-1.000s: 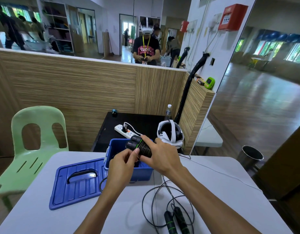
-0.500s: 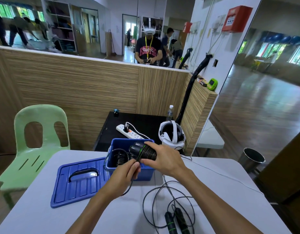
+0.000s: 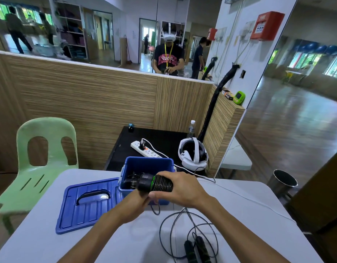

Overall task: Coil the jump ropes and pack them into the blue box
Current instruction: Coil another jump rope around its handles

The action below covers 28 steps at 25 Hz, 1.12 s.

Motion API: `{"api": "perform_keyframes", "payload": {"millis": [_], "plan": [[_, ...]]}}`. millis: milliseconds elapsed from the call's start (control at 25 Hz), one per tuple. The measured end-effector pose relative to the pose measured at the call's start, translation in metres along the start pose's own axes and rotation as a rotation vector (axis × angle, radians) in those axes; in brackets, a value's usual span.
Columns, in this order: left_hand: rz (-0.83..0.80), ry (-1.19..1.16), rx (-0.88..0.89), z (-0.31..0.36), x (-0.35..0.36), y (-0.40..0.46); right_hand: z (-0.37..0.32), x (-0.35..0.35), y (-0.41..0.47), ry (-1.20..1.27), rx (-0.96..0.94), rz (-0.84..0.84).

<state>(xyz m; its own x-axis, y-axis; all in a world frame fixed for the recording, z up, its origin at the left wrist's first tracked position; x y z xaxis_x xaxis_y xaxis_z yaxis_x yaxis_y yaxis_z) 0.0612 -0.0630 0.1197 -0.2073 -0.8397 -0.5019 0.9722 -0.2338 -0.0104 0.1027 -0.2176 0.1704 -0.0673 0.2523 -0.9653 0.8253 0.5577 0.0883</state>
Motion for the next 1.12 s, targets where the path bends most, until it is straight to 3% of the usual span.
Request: {"api": "perform_keyframes", "payload": {"millis": [120, 520, 800, 920, 1120], "plan": [[0.015, -0.041, 0.015, 0.01, -0.019, 0.006, -0.005, -0.009, -0.003, 0.002, -0.065, -0.006], [0.038, 0.134, 0.116, 0.009, -0.032, 0.023, -0.01, -0.014, -0.01, 0.05, -0.076, 0.016], [-0.138, 0.463, 0.304, 0.006, -0.045, 0.036, -0.005, -0.022, -0.016, 0.007, -0.198, 0.01], [-0.179, 0.769, 0.482, 0.003, -0.044, 0.043, -0.009, -0.018, -0.021, 0.003, -0.226, -0.012], [-0.319, 0.968, 0.496, 0.011, -0.041, 0.052, -0.025, -0.009, -0.025, -0.159, -0.284, 0.017]]}}
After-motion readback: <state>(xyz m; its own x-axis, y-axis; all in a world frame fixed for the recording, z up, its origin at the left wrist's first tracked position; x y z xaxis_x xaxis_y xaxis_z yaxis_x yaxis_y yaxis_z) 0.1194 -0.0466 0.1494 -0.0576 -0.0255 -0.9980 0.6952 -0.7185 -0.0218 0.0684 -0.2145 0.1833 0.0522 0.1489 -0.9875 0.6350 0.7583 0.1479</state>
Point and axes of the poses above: each hand's wrist, its own y-axis towards the middle knuckle, its own x-axis out of the palm, z = x × y, the point moved 3 cm from there along y, towards the middle knuckle, and after that the axes turned 7 degrees about -y, right-handed, at the moved point
